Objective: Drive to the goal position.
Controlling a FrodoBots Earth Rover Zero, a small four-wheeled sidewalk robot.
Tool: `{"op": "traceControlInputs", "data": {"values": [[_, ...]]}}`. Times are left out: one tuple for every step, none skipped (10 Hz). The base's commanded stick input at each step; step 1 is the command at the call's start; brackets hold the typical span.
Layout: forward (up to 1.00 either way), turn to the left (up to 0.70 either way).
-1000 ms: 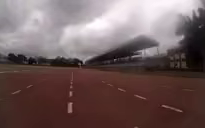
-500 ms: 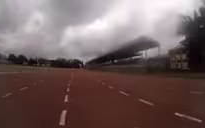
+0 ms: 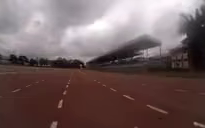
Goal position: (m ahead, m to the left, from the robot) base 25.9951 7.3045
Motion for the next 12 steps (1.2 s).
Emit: {"op": "traceControlInputs", "data": {"values": [[0.70,0.00],[0.70,0.00],[0.70,0.00],[0.70,0.00],[0.70,0.00],[0.70,0.00],[0.70,0.00],[0.70,0.00],[0.70,0.00],[0.70,0.00],[0.70,0.00],[0.70,0.00]]}}
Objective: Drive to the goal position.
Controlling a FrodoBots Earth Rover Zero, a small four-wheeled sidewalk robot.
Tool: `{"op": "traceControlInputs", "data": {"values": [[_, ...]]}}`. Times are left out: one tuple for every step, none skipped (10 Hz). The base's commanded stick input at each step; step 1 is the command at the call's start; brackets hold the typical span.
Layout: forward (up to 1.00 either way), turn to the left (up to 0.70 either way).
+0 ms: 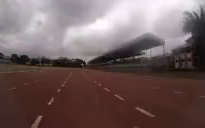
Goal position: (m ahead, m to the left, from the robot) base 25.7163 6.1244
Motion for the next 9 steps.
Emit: {"op": "traceControlInputs", "data": {"values": [[0.70,0.00],[0.70,0.00],[0.70,0.00],[0.70,0.00],[0.70,0.00],[0.70,0.00],[0.70,0.00],[0.70,0.00],[0.70,0.00]]}}
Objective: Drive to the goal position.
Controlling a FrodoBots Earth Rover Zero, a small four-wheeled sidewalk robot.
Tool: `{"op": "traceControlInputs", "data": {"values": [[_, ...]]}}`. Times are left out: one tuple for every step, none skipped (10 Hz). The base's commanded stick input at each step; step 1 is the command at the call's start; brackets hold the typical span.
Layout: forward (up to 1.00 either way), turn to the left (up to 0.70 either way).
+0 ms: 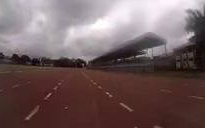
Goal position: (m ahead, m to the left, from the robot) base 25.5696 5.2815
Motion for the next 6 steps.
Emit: {"op": "traceControlInputs", "data": {"values": [[0.70,0.00],[0.70,0.00],[0.70,0.00],[0.70,0.00],[0.70,0.00],[0.70,0.00]]}}
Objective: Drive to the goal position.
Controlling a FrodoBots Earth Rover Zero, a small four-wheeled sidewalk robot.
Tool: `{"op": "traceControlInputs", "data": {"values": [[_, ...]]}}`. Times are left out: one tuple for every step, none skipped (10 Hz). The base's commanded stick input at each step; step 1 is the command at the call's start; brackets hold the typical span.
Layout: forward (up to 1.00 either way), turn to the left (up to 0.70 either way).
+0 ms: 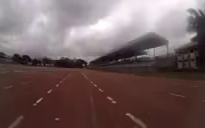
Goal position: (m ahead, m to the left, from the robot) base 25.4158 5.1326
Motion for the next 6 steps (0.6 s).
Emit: {"op": "traceControlInputs", "data": {"values": [[0.70,0.00],[0.70,0.00],[0.70,0.00],[0.70,0.00],[0.70,0.00],[0.70,0.00]]}}
